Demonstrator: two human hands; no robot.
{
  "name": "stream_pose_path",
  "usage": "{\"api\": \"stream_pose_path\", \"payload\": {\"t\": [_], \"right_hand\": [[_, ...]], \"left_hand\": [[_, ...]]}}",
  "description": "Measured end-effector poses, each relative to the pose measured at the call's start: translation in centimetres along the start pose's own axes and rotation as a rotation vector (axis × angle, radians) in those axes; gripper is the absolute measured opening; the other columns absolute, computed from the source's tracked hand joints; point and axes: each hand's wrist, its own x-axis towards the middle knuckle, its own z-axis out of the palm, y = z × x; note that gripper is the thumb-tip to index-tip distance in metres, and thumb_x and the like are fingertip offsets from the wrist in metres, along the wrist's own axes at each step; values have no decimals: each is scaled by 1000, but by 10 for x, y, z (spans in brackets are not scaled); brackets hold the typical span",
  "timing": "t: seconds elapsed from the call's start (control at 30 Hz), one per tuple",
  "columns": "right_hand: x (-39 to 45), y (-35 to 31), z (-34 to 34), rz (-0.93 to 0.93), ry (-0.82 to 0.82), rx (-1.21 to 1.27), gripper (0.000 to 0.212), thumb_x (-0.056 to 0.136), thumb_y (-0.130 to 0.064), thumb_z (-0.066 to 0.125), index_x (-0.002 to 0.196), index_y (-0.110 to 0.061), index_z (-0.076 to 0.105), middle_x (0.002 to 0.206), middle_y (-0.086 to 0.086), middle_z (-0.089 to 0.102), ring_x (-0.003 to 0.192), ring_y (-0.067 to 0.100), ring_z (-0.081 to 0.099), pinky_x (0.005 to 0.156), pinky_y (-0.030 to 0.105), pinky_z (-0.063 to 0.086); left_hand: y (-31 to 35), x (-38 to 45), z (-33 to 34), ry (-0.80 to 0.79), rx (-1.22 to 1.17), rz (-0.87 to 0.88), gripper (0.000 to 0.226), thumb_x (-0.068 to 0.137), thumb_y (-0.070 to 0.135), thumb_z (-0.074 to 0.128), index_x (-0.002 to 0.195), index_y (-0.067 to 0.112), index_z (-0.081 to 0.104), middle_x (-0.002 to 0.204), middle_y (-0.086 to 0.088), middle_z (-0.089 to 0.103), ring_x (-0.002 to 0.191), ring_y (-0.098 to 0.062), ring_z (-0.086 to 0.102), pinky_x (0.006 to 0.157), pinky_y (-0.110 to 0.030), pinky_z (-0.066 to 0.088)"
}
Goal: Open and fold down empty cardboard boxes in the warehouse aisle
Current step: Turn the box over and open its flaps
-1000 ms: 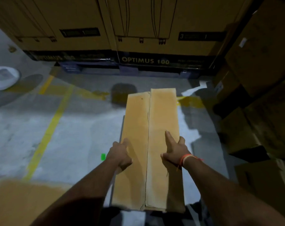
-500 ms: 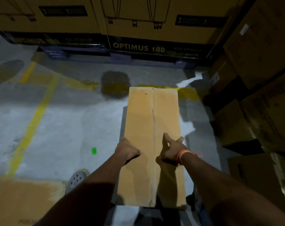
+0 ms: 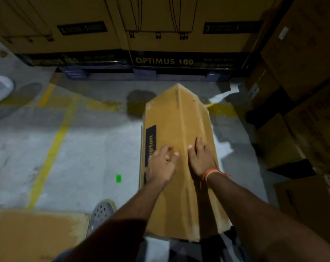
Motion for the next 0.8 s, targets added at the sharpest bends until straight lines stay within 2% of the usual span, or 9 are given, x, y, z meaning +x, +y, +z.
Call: {"api": "stream_pose_path", "payload": {"t": [0.07,0.13,0.2,0.3,0.37,0.43,0.5,0.63,0.8], "right_hand": [[-8,-2,-16,-139,124,-127,76,98,-66,27,160,-37,-6,167,18,-3,153,40,7,124,50,16],[-17,6,-28,-196,82,-308,74,99,-62,36,157,-47,-9,166,17,-17,153,42,0,122,53,16],[-19,21,-35,-104,-1,-406,81,97,-54,50,156,-48,-5,162,13,-31,152,45,-2,121,56,22],[-15,44,-41,34,-54,-451,90,92,-58,58,154,-53,-7,157,10,-41,150,49,2,117,62,29],[-10,54,-45,78,-70,-440,95,87,-65,59,152,-55,-10,157,11,-41,148,52,7,116,62,29],[-8,61,-51,80,-85,-433,103,82,-70,63,152,-55,-11,156,12,-41,146,54,11,115,61,31],[-8,66,-55,58,-95,-422,108,79,-71,66,152,-55,-11,157,14,-41,145,55,12,114,58,31],[-6,59,-45,4,-113,-360,110,74,-77,65,151,-58,-11,158,16,-36,143,57,16,116,56,28],[-5,34,-16,-115,-145,-196,105,72,-84,61,150,-62,-6,161,22,-27,140,57,25,116,51,29]], "left_hand": [[1,-1,22,-21,18,-29,54,93,59,57,143,43,46,134,-4,47,127,-28,46,105,-41,43],[-4,-1,31,-21,22,-181,78,85,66,64,152,42,31,149,-7,28,139,-32,31,108,-50,38],[-11,5,37,-68,-27,-276,102,75,76,68,157,40,19,157,-8,18,143,-38,28,109,-56,38],[-14,13,47,-201,-152,-264,120,63,82,71,158,33,16,152,-10,43,131,-37,52,102,-53,51],[-8,10,56,-292,-279,-233,103,72,69,75,154,31,26,140,-2,60,120,-30,63,97,-51,55],[9,3,62,-356,-464,-252,69,86,40,79,143,28,42,130,1,66,112,-23,66,97,-51,56],[24,-3,65,-375,-594,-286,52,88,22,79,130,27,49,120,-1,69,106,-21,67,96,-53,56],[29,2,53,-269,-609,-328,48,86,8,76,123,21,49,109,-4,68,98,-22,67,89,-49,59],[22,0,12,-55,-341,-266,54,80,10,74,124,24,45,103,1,64,91,-23,64,72,-35,54]]}}
